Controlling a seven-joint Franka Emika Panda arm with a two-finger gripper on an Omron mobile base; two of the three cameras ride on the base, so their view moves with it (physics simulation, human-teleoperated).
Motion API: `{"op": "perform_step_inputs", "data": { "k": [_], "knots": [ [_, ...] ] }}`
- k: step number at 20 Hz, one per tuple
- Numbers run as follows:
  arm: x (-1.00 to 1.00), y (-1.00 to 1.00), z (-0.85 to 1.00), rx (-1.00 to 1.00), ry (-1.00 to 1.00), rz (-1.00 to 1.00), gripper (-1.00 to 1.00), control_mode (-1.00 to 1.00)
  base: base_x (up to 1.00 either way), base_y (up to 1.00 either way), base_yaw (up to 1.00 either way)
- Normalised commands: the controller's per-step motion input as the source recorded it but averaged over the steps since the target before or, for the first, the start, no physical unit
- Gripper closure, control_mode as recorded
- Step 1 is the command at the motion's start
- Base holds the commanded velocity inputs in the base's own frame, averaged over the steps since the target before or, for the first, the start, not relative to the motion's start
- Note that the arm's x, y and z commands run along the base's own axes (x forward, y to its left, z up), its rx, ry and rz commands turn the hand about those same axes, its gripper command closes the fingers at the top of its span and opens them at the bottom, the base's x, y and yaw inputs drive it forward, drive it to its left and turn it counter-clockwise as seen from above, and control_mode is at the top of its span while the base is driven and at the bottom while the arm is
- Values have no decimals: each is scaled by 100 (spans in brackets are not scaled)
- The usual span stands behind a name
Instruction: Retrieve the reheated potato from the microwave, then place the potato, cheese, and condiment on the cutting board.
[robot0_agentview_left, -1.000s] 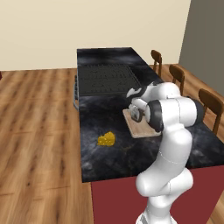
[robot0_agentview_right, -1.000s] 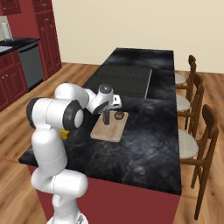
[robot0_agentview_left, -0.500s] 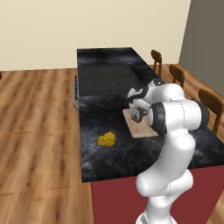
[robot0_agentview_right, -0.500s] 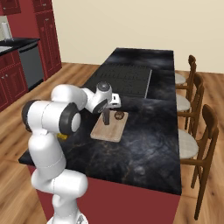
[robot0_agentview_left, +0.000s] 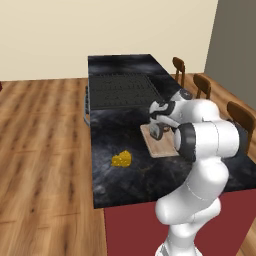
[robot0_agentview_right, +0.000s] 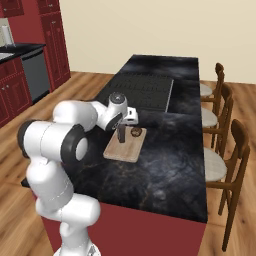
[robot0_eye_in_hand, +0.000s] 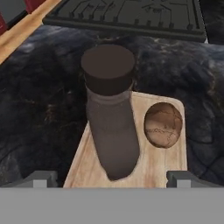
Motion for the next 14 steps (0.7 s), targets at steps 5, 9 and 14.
{"op": "perform_step_inputs", "data": {
  "k": [5, 9, 14],
  "knots": [
    [-45, -6, 22, 2, 0, -1, -100, -100, 0, 0, 0],
    [-50, -3, 29, 0, 0, 0, -100, -100, 0, 0, 0],
    [-51, -1, 29, 0, 4, -2, -100, -100, 0, 0, 0]
  ]
}}
